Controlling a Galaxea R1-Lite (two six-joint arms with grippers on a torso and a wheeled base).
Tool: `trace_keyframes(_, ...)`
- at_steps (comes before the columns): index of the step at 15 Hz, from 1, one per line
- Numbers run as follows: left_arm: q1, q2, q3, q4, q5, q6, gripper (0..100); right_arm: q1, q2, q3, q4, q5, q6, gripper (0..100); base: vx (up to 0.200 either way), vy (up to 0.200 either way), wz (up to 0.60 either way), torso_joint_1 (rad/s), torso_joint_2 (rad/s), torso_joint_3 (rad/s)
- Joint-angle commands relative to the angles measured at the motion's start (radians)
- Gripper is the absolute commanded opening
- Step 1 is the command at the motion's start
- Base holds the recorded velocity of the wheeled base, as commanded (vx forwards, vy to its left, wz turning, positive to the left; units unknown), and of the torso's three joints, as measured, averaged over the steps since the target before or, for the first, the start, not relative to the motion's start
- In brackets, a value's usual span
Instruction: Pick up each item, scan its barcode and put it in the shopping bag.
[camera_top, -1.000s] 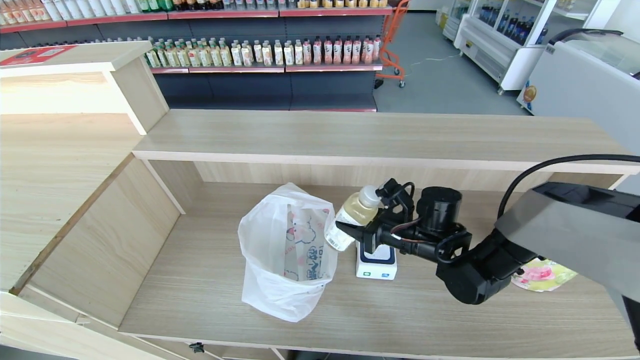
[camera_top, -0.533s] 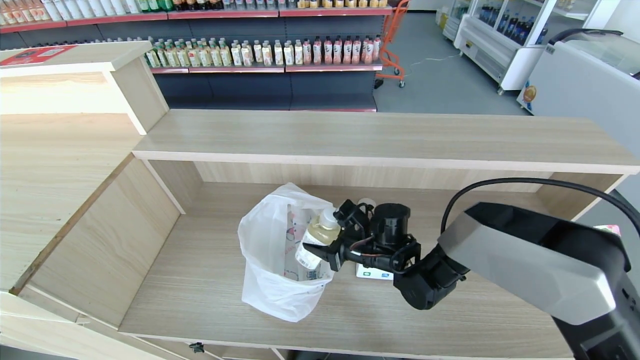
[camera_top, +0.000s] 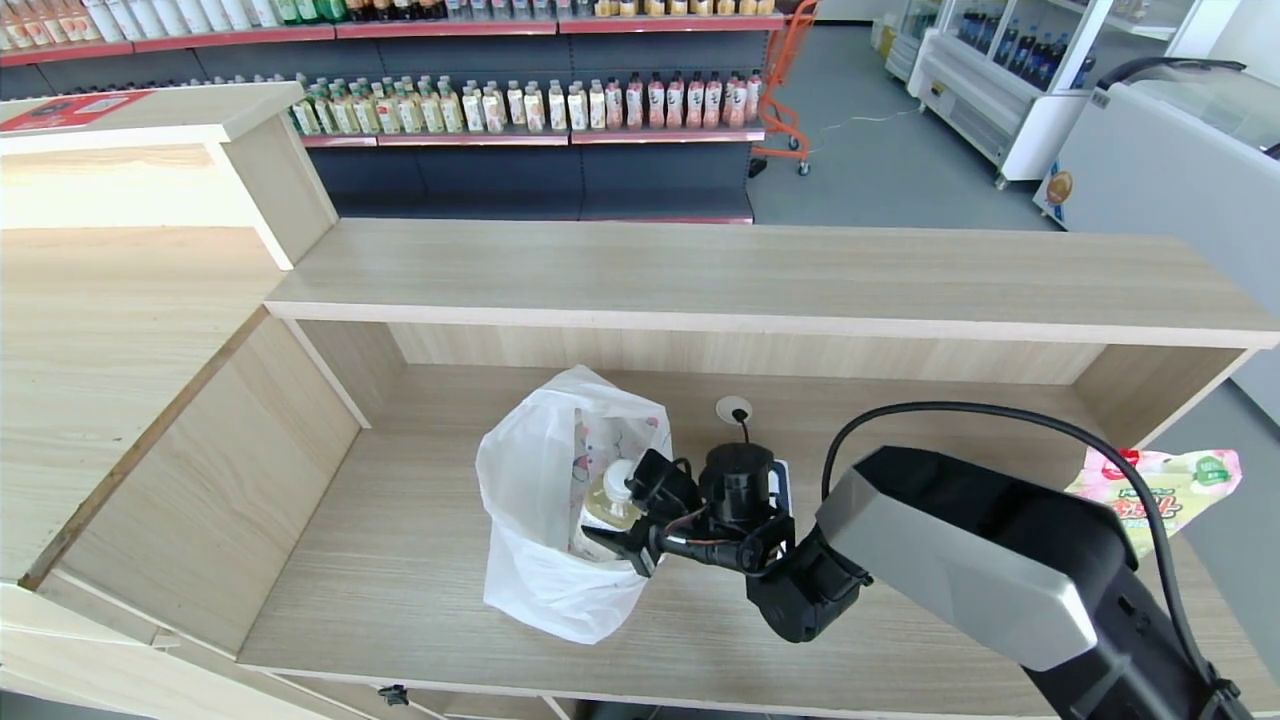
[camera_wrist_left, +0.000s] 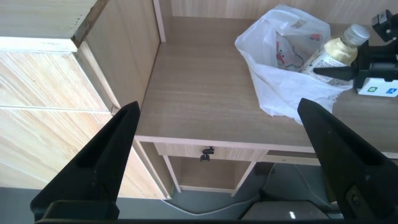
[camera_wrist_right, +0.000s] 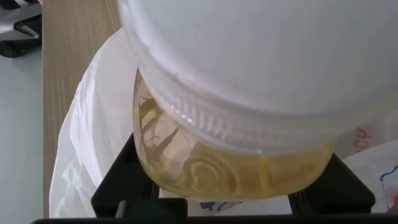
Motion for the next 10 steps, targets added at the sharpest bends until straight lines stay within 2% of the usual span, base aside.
trace_keyframes(1, 0.000, 0.000, 0.000, 0.000, 0.000, 0.000, 100, 0.002, 0.019, -0.002, 0.000, 0.003, 0.001, 100, 0.000, 0.000, 0.00, 0.000, 0.00, 0.000)
trace_keyframes(4, 0.000, 0.000, 0.000, 0.000, 0.000, 0.000, 100, 0.002, 0.005, 0.000, -0.003, 0.007, 0.031, 100, 0.000, 0.000, 0.00, 0.000, 0.00, 0.000)
trace_keyframes(7, 0.000, 0.000, 0.000, 0.000, 0.000, 0.000, 100, 0.002, -0.130, 0.079, -0.002, 0.003, 0.295, 100, 0.000, 0.000, 0.00, 0.000, 0.00, 0.000)
trace_keyframes(10, 0.000, 0.000, 0.000, 0.000, 0.000, 0.000, 100, -0.001, -0.265, 0.178, 0.000, 0.004, 0.465, 100, 0.000, 0.000, 0.00, 0.000, 0.00, 0.000)
